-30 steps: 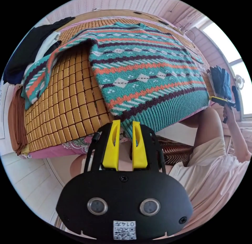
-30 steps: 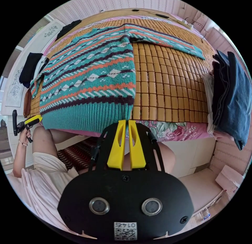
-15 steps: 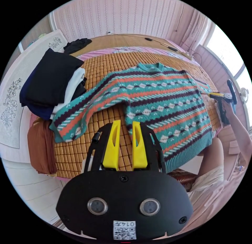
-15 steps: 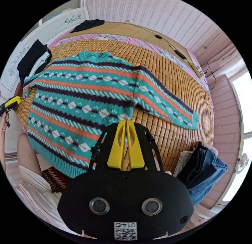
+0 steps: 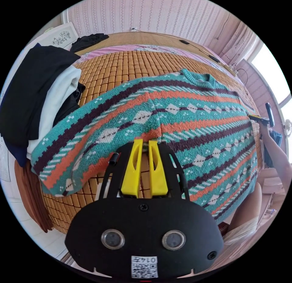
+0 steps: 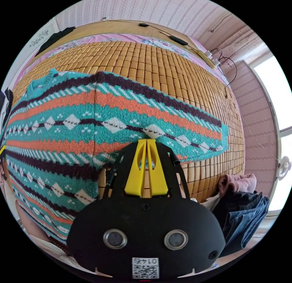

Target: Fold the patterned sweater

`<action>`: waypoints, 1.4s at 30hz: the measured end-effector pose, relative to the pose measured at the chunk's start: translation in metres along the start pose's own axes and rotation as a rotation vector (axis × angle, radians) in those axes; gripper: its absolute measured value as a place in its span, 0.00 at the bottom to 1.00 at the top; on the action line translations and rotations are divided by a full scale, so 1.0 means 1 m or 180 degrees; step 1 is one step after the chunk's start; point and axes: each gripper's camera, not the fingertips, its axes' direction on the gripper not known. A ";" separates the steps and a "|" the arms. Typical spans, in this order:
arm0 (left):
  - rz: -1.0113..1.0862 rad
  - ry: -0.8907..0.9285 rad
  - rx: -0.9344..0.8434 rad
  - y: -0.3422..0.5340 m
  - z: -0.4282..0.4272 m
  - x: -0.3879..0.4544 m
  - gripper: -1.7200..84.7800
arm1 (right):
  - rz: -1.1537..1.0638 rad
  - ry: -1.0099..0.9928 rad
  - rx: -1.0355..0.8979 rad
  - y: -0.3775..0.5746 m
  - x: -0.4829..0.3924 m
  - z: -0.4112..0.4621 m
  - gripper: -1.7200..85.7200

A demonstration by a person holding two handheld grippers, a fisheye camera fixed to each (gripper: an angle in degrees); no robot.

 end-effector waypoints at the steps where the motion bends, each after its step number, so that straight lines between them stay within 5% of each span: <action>1: 0.0013 0.0041 0.0007 -0.001 0.001 0.000 0.07 | 0.0021 0.0088 -0.0026 -0.001 -0.001 0.001 0.01; 6: 0.0022 0.0084 -0.0059 -0.004 -0.006 0.003 0.08 | 0.0227 -0.0141 0.0168 0.027 -0.012 -0.034 0.01; 10: 0.0421 0.0197 0.0072 0.048 -0.048 0.032 0.09 | -0.0306 -0.0565 0.0517 0.120 -0.046 -0.091 0.01; 18: 0.0937 0.0484 -0.0521 0.188 -0.059 0.099 0.08 | -0.0979 -0.0465 -0.0316 0.313 -0.130 -0.091 0.01; 26: 0.0958 0.0112 -0.0701 0.206 -0.056 0.099 0.07 | -0.1012 -0.0595 -0.0538 0.323 -0.133 -0.078 0.02; 30: 0.0697 -0.0044 -0.0548 0.216 -0.074 0.083 0.13 | -0.0335 -0.0525 -0.0187 0.329 -0.099 -0.090 0.19; 33: 0.0411 0.0098 -0.0670 0.215 -0.065 0.067 0.15 | -0.0305 -0.0996 -0.0710 0.326 -0.102 -0.054 0.18; 36: 0.0630 -0.0090 -0.0769 0.215 -0.062 0.069 0.09 | -0.0318 -0.1158 -0.0639 0.332 -0.106 -0.054 0.07; 42: 0.0952 0.0040 -0.0767 0.231 -0.085 0.064 0.04 | -0.0427 -0.1182 -0.0582 0.356 -0.118 -0.065 0.06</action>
